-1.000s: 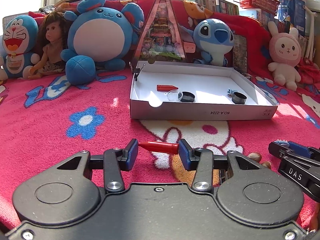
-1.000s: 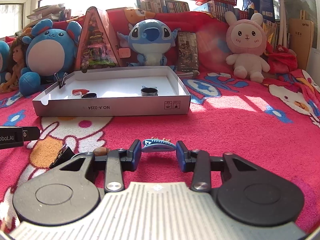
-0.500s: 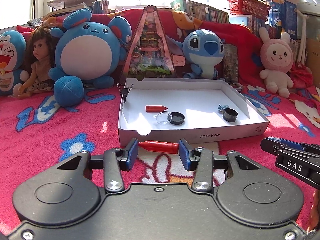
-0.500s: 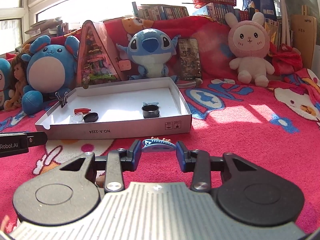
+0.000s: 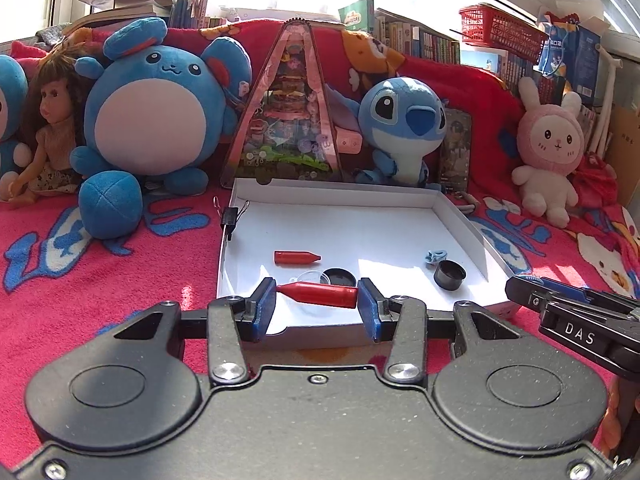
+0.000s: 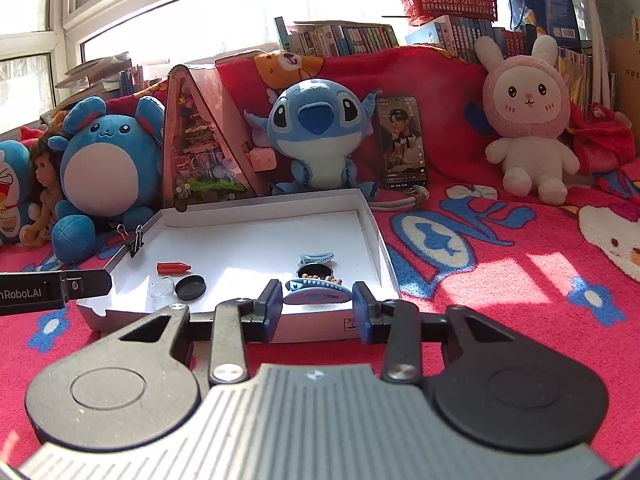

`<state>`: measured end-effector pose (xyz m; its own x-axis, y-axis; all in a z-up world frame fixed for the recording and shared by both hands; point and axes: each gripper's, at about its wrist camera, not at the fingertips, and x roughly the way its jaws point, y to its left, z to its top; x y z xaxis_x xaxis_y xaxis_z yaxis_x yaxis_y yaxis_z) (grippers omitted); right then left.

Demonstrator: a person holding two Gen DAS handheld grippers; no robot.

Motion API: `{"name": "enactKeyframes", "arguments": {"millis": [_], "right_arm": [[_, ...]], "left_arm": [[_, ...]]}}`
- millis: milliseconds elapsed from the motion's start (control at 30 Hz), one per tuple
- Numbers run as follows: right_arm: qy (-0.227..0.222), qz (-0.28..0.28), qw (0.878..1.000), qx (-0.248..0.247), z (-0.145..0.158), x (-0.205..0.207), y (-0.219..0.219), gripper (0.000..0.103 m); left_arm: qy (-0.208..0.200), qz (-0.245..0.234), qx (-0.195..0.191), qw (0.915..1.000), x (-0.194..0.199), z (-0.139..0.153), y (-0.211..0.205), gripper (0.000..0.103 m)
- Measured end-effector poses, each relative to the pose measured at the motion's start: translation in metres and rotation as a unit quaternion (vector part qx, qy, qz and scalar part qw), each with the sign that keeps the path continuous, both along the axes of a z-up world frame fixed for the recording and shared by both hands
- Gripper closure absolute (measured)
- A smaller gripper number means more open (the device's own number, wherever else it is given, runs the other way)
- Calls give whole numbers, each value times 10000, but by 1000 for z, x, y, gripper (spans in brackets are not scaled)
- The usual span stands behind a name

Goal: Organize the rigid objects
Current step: 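Carry the second crayon and clip in both grippers over the tray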

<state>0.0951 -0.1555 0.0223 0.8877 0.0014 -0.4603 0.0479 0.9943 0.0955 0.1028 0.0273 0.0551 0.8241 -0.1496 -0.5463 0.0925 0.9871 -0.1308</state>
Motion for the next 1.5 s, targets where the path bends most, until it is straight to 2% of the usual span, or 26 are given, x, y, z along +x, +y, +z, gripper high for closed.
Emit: {"name": "enactKeyframes", "arguments": {"millis": [267,500,667,833,900,1133,1500], "right_arm": [[90,123,9998,-87,10,27,-7,60],[544,273,9981,77,27,70,-17,60],[855,341,9957,138,35,101,-18,60],[1170,384,9924,64,31,131,-13,60],[1386,390,9894,204,26,144,-12,60],[1672,392,9851,62,9,168,-3,60],[1815,362,9827,-26,-10,184,2,60]], "left_arm": [[132,-100,-33,9999,33,10,-7,61],[649,-273,-73,9975,85,23,-8,61],[977,-270,86,9948,119,25,-14,61],[1371,-95,143,9904,153,13,-19,61],[1476,26,123,9890,163,5,-18,61],[1598,293,101,9867,181,-18,-16,61],[1691,344,193,9848,187,-36,-18,61]]}}
